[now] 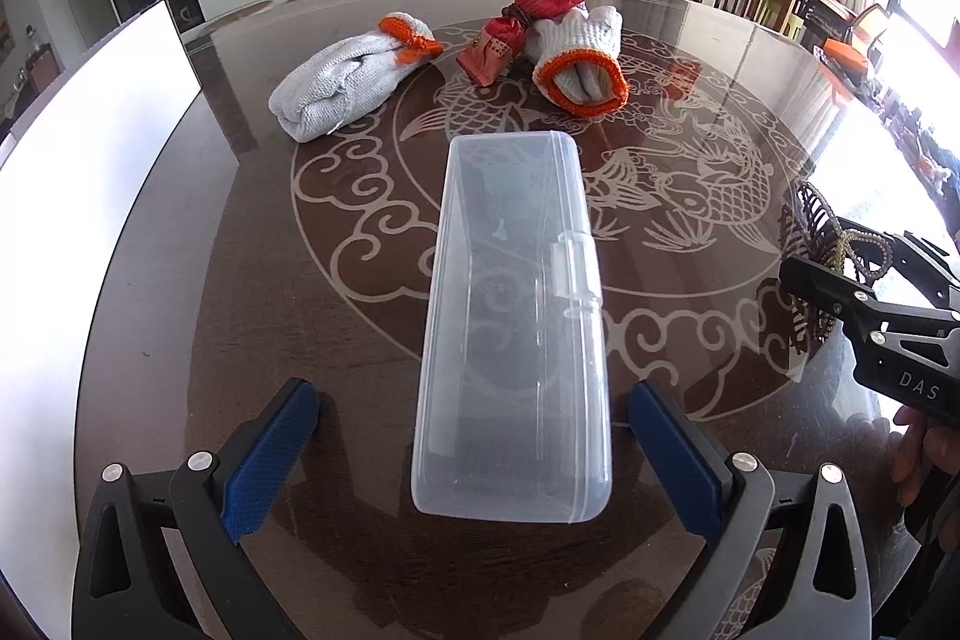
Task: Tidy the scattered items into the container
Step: 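Close the left tool on the clear plastic case and lift it, then carry the case with the left tool while the right tool carries the clip over the container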
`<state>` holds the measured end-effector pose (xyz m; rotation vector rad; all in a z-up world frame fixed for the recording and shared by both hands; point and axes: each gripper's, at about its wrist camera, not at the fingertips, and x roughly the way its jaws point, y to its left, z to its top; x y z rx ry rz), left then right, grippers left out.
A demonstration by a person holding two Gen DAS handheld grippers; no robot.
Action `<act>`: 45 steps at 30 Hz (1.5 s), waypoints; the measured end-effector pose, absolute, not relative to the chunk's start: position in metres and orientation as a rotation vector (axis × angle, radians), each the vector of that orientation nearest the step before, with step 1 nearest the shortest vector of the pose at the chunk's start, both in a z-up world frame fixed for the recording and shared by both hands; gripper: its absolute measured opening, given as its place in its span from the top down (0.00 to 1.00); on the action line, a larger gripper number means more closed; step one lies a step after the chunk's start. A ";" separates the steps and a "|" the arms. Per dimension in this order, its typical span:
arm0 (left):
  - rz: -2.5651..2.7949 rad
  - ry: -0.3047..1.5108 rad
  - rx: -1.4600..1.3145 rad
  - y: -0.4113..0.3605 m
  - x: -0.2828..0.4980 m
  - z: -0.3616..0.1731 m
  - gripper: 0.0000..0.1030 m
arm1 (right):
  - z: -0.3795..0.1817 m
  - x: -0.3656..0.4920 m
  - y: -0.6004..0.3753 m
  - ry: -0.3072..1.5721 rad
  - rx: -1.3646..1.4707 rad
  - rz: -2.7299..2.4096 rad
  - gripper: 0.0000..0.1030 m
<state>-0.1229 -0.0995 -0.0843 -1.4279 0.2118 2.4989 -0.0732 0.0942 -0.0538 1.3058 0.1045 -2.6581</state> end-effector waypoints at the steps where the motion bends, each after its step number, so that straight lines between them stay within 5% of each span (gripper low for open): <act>1: 2.503 0.210 -1.422 -0.100 -0.122 -0.085 0.00 | -0.054 -0.073 0.094 0.105 1.306 -2.658 0.31; 8: 2.521 0.200 -1.442 -0.100 -0.122 -0.083 0.01 | -0.054 -0.072 0.095 0.112 1.307 -2.659 0.31; 10: 2.537 0.197 -1.408 -0.099 -0.116 -0.078 0.25 | -0.053 -0.071 0.096 0.107 1.302 -2.657 0.32; 12: 2.530 0.210 -1.392 -0.094 -0.112 -0.071 0.69 | -0.052 -0.071 0.098 0.085 1.299 -2.654 0.33; 32: 2.531 0.054 -1.317 -0.087 -0.080 -0.045 0.69 | -0.038 -0.036 0.142 -0.208 1.241 -2.629 0.34; 33: 2.530 0.043 -1.319 -0.087 -0.080 -0.046 0.69 | -0.036 -0.035 0.141 -0.211 1.235 -2.628 0.37; 35: 2.527 0.034 -1.323 -0.087 -0.078 -0.047 0.69 | -0.032 -0.036 0.140 -0.227 1.228 -2.615 0.60; 45: 2.520 0.018 -1.344 -0.088 -0.075 -0.053 0.69 | -0.038 -0.037 0.157 -0.344 1.229 -2.616 0.58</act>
